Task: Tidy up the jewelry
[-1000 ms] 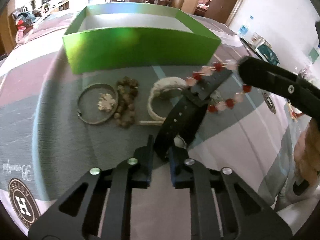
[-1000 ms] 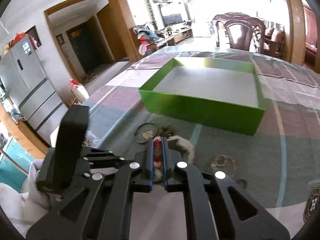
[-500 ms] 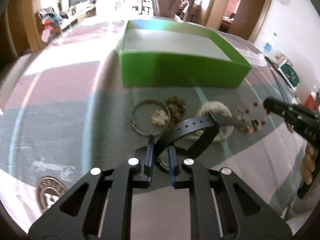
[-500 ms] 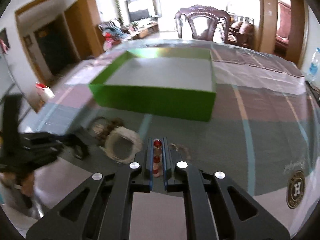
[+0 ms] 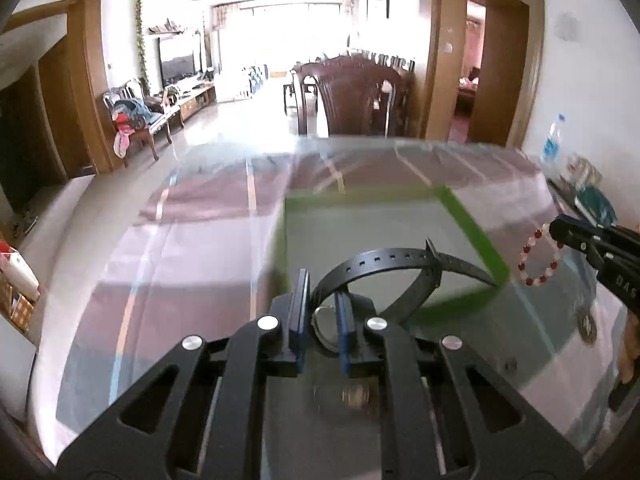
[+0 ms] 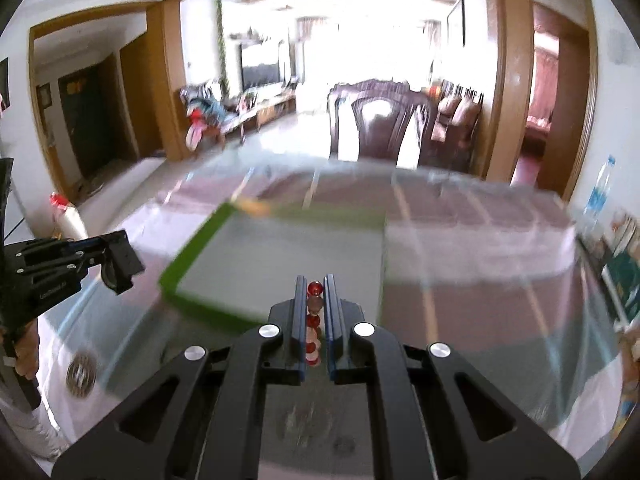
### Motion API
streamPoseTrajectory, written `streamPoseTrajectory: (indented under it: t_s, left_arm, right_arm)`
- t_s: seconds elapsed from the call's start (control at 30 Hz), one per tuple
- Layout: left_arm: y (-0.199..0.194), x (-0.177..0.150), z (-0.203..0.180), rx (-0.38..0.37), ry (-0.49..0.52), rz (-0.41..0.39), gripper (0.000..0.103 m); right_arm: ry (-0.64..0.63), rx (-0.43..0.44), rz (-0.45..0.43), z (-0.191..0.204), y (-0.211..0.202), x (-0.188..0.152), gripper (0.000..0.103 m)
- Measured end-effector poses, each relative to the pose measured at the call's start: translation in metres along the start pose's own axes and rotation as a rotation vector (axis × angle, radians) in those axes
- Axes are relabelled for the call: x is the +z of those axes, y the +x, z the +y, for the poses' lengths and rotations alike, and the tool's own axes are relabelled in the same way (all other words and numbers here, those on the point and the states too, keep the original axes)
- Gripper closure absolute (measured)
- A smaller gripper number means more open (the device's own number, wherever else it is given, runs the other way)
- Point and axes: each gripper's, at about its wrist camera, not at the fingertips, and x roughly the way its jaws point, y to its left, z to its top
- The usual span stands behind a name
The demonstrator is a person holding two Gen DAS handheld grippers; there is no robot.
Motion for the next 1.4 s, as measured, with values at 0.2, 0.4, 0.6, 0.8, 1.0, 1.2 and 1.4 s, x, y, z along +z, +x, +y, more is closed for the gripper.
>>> streamPoseTrajectory:
  t_s: [0.2, 0.4, 0.6, 0.8, 1.0, 1.2, 1.4]
  left_arm:
    - [0.071, 0.035, -0.003, -0.035, -0.047, 0.096, 0.09]
    - [0.14, 0.02, 0.0, -0.033, -0.094, 0.225, 0.09]
    - [0.13, 0.011, 0.008, -0.017, -0.126, 0.207, 0.062]
    - [0.056, -0.024, 0.009, 0.081, -0.076, 0.131, 0.043]
    - [0.034, -0.095, -0.005, 0.092, -0.054, 0.16, 0.041]
    - [0.059, -0.124, -0.004, 0.124, -0.08, 0.256, 0.041]
    - [0.062, -0.133, 0.007, 0.151, -0.122, 0.279, 0.041]
  right_arm:
    - [0.048, -0.017, 0.111, -0.008, 0.076, 0.014, 0.095]
    - [0.056, -0.012, 0.246, -0.001, 0.133, -0.012, 0.095]
    - [0.075, -0.022, 0.208, -0.004, 0.101, -0.016, 0.06]
    - [0.063, -0.07, 0.186, -0.015, 0.029, -0.047, 0.048]
    - [0.104, -0.145, 0.213, -0.022, 0.004, -0.116, 0.048]
    - [0.08, -0.113, 0.237, -0.012, 0.017, -0.134, 0.048]
    - [0.078, -0.087, 0.284, -0.006, 0.034, -0.145, 0.048]
